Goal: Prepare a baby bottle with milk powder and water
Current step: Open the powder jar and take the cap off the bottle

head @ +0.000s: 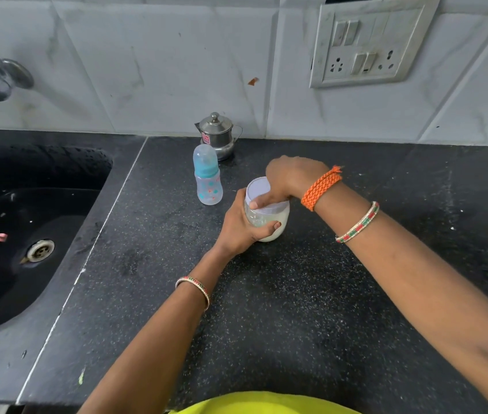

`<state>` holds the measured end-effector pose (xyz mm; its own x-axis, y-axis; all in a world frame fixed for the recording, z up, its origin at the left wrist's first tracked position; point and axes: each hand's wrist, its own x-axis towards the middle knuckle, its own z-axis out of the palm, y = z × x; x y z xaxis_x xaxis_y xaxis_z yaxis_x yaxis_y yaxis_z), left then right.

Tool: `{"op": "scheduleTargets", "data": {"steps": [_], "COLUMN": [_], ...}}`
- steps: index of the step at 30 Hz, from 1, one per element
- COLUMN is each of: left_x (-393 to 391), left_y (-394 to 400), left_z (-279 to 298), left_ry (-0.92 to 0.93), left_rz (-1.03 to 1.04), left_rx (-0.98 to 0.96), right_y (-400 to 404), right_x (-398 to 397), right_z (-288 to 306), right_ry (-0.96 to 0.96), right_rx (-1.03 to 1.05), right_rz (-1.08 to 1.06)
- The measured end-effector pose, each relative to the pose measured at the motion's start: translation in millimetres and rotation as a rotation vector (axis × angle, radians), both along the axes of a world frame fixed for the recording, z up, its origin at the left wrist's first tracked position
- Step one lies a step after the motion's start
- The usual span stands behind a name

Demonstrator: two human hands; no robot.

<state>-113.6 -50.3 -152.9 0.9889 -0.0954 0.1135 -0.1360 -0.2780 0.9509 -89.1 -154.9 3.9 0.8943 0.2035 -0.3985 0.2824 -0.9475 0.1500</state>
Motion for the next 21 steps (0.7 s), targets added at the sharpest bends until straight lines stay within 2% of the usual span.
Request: {"op": "scheduleTargets", "data": {"steps": [3,7,9,12,14,18,21], "left_x": [1.7,1.0,-0.5,-0.5,0.1,0.8,1.6], "left_y": [1.1,0.3,-0.6,-0.3,-0.2,0.5,2.5], "left_z": [-3.1,-2.4,-0.4,-1.0,-2.4,-2.5,-3.0], "left_ry": [0.006,0.03,0.024,0.025,0.028,0.041,0.024], "left_rz": [-0.008,-0.015,-0.012,-0.013,-0.023,-0.014,-0.019], "left_rx": [-0.013,-0.04,-0.054,-0.072,-0.06,-0.02,-0.014], "right_y": [-0.1,-7.7,-10.2,-5.9,-3.8,-10.5,-10.6], "right_x": [-3.1,8.9,7.8,3.6,3.1,11.2,11.0], "right_z": [2.8,7.9,4.0,-7.2,-7.8,1.1,-5.0], "right_ry": [0.011,0.19,0.201,0.097,0.055,0.122,0.174], "right_rx": [-0.015,-0.099,-0.067,-0.025,-0.012,-0.092,-0.046], "right_rz": [0.117,0.296,0.241,0.09,0.119,0.289,0.177]}}
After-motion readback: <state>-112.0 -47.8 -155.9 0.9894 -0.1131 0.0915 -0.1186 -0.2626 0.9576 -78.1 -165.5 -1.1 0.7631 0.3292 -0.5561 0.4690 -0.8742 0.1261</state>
